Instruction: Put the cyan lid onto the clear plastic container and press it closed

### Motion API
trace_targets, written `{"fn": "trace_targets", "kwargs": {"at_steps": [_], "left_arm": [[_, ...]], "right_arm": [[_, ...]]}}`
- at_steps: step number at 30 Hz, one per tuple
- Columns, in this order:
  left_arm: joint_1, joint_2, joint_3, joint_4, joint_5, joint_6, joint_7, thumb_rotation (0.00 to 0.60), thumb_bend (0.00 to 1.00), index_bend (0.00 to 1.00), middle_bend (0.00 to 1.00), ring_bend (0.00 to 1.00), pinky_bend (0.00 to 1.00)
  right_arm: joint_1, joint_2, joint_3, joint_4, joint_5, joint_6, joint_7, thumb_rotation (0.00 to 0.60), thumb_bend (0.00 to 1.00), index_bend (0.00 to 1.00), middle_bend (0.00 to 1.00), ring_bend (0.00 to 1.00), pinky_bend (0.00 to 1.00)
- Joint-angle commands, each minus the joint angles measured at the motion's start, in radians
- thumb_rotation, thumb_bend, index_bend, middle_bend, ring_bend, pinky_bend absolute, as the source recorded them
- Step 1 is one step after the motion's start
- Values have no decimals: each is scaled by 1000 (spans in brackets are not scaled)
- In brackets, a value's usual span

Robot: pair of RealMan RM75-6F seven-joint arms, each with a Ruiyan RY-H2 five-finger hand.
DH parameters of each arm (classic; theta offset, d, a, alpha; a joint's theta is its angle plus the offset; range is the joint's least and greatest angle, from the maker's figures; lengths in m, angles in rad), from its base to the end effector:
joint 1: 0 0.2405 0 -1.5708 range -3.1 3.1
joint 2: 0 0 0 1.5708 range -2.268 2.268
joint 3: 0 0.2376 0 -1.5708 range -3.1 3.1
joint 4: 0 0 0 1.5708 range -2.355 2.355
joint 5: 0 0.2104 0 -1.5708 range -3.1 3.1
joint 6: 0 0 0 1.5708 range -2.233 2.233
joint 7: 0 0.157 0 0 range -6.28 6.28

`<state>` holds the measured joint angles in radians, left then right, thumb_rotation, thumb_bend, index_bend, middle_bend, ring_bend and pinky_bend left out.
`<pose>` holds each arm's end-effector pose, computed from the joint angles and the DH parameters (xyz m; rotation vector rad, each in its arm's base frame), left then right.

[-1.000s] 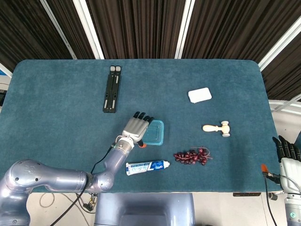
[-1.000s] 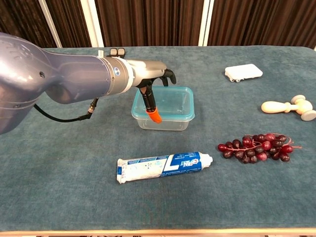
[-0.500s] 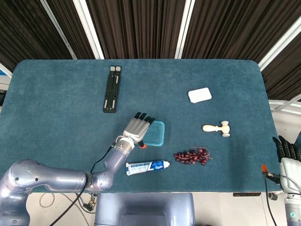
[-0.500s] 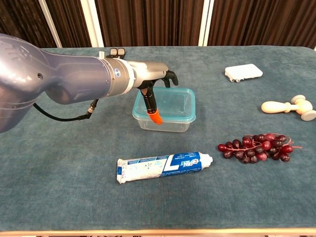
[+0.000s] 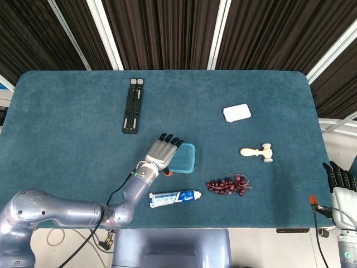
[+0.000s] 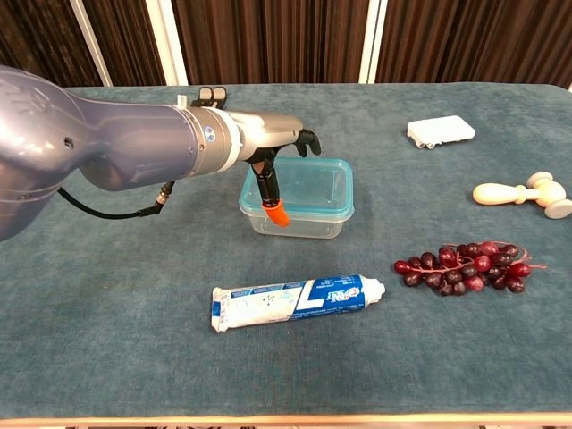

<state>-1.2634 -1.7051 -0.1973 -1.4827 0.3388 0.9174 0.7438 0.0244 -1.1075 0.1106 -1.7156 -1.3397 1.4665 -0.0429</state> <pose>-0.0094 0.3544 -0.0886 -2.0409 -1.0077 -0.6772 -0.3050 -0.1839 0.1588 1.1856 -1.0176 0.8477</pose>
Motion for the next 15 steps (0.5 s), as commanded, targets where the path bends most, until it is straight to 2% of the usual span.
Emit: {"fn": "trace_targets", "kwargs": {"at_steps": [1, 15], "left_arm": [[0, 0, 0, 1, 1, 0, -1, 600, 86, 97, 82, 0, 0], [16, 14, 16, -30, 71, 19, -12, 600, 86, 75, 69, 0, 0]], "right_arm": [[0, 0, 0, 0, 0, -1, 0, 600, 362, 36, 0, 0, 0], [1, 1, 0, -1, 1, -1, -1, 600, 362, 36, 0, 0, 0]]}}
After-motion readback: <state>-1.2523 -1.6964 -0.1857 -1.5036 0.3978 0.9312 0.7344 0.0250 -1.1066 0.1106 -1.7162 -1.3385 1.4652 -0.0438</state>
